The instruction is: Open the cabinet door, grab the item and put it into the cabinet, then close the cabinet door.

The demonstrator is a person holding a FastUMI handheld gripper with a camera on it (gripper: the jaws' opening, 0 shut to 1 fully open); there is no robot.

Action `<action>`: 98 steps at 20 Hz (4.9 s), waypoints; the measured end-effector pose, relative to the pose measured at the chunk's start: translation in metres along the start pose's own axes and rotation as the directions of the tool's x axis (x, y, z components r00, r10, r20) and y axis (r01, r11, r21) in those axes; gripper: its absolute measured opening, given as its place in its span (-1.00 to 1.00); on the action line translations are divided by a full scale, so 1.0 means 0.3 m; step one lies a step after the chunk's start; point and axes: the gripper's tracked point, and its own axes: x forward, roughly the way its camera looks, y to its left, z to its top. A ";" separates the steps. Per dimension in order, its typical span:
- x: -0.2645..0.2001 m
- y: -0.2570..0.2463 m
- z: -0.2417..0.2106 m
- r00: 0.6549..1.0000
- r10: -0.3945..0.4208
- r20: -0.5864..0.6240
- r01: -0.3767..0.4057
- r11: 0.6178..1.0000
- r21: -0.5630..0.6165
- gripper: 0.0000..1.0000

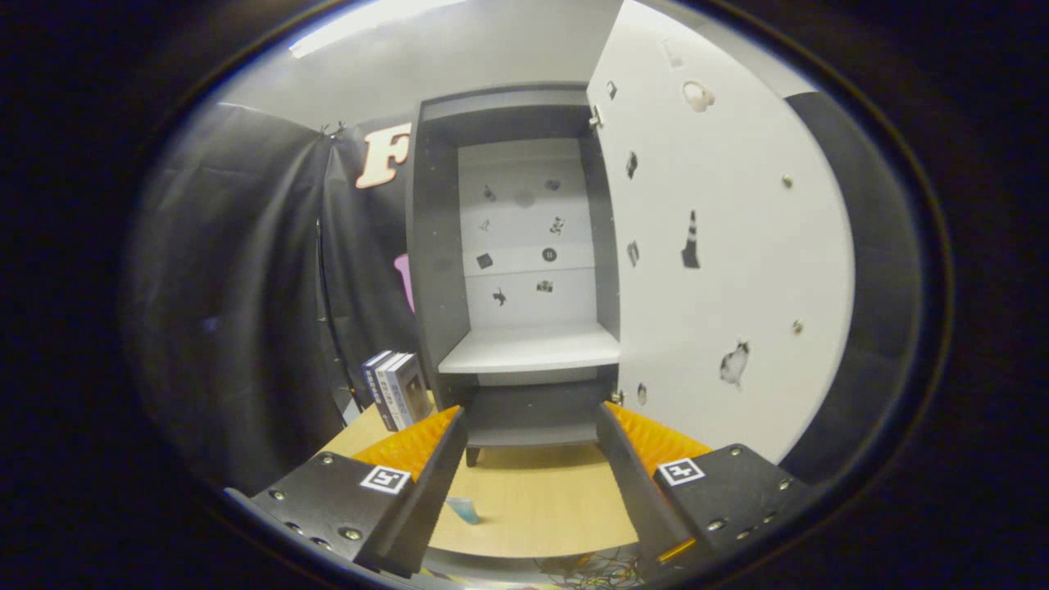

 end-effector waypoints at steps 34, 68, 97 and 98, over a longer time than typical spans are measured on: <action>0.490 0.281 -0.667 0.915 0.116 -0.387 -0.115 0.993 0.026 0.09; 1.242 0.075 0.243 0.997 0.061 -0.041 -0.061 0.998 0.014 0.40; -0.293 -0.313 0.434 0.974 -0.187 0.126 0.171 0.977 0.126 1.00; -0.332 -0.367 0.433 0.967 -0.223 0.126 0.207 0.970 0.130 1.00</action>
